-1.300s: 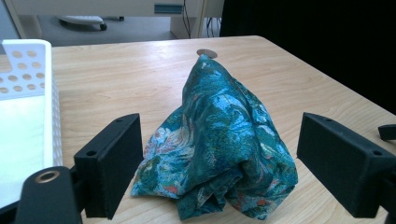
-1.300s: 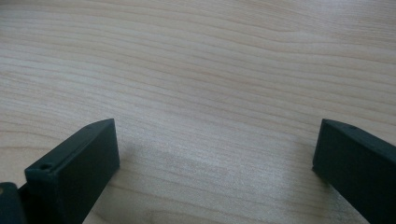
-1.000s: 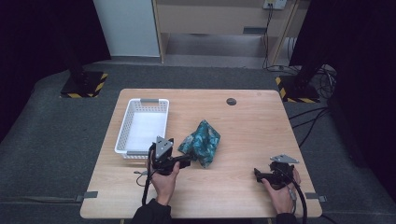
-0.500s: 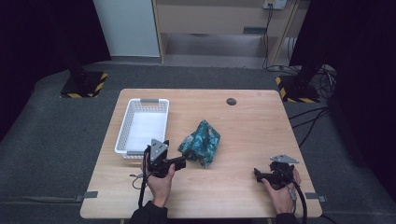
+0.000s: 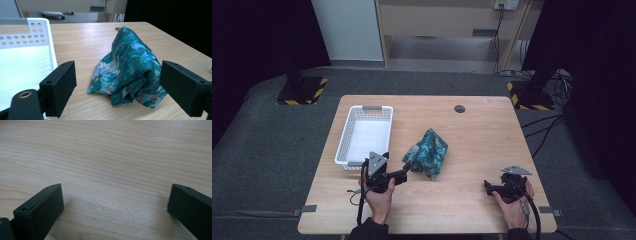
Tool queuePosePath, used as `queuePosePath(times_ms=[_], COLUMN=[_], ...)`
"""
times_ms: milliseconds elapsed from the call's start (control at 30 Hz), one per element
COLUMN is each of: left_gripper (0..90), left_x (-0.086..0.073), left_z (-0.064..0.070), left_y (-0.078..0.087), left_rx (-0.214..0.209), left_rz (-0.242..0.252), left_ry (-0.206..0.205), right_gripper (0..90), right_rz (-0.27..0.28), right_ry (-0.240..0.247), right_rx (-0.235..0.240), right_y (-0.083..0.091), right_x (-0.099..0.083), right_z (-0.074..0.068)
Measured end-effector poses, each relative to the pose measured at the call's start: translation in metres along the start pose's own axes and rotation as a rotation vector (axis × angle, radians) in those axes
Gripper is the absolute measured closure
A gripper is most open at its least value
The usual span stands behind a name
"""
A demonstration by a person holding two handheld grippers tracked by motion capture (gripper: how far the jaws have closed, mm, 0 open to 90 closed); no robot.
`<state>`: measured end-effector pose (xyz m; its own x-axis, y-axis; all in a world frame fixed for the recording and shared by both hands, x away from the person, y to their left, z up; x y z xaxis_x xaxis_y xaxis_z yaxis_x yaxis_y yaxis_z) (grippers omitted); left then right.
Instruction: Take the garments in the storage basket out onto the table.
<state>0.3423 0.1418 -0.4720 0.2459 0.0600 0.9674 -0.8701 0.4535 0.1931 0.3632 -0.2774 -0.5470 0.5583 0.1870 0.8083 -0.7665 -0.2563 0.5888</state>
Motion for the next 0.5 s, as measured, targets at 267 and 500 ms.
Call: queuePosePath(times_ms=[267, 500], left_gripper=[12.8, 12.8], left_x=[-0.004, -0.006], left_z=[-0.007, -0.012], left_y=[0.006, 0.010], left_rx=[0.013, 0.023], left_rz=[0.012, 0.020], left_ry=[0.002, 0.007], right_gripper=[0.4, 0.4], right_rz=[0.000, 0.000], right_ry=[0.000, 0.000], right_rx=[0.000, 0.000], right_y=[0.000, 0.000], right_x=[0.000, 0.000], right_z=[0.000, 0.000])
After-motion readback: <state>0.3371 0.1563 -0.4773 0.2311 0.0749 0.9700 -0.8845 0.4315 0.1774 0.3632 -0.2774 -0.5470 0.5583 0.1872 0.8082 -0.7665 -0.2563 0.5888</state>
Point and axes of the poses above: each handheld gripper's, and its own axes: y roughly backward along the jaws, x roughly out of its top, z roughly to its right, the point moved 1 cm from there along -y, roughly forward along the jaws, and after that the axes turned 9 degrees about z, right-handed, at the moved point
